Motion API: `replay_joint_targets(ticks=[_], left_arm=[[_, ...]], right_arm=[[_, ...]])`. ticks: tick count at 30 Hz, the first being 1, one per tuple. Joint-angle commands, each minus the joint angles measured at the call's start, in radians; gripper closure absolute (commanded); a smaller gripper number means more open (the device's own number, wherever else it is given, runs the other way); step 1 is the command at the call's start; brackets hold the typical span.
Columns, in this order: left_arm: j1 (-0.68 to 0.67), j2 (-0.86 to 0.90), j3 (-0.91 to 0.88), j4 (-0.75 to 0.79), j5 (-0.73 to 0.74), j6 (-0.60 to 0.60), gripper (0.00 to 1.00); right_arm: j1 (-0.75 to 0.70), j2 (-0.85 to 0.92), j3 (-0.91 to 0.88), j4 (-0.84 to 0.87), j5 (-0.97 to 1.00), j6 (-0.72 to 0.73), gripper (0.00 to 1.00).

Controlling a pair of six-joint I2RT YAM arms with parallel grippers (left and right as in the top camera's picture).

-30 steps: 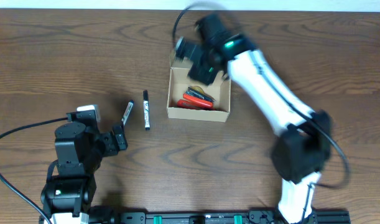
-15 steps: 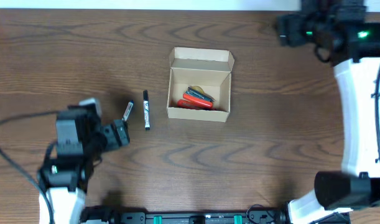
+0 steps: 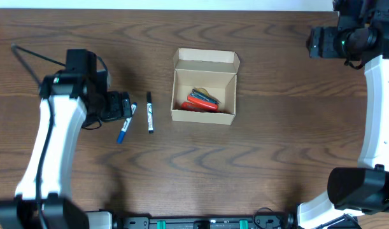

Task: Pack container
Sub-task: 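Move the left gripper over the blue and black markers and lower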

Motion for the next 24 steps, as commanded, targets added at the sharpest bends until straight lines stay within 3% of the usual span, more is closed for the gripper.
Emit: replay_joint_targets(ticks=[1,6,17,24], left_arm=[[-0.003,0.071,0.044,-0.062,-0.030,0.047,0.05],[-0.003,0.116,0.044,-0.077,-0.080,0.110,0.05],[-0.038,0.129,0.043,0.047,-0.125,0.285,0.05],[-0.090,0.206,0.042,0.080,-0.149,0.329,0.05]], right_arm=[[-0.046,-0.007,-0.050,0.012,0.094,0.095,0.09],[-0.113,-0.007,-0.103,0.024,0.092,0.217,0.07],[-0.135,-0.007,-0.125,0.025,0.048,0.182,0.06],[-0.135,-0.007,-0.126,0.024,0.037,0.181,0.06]])
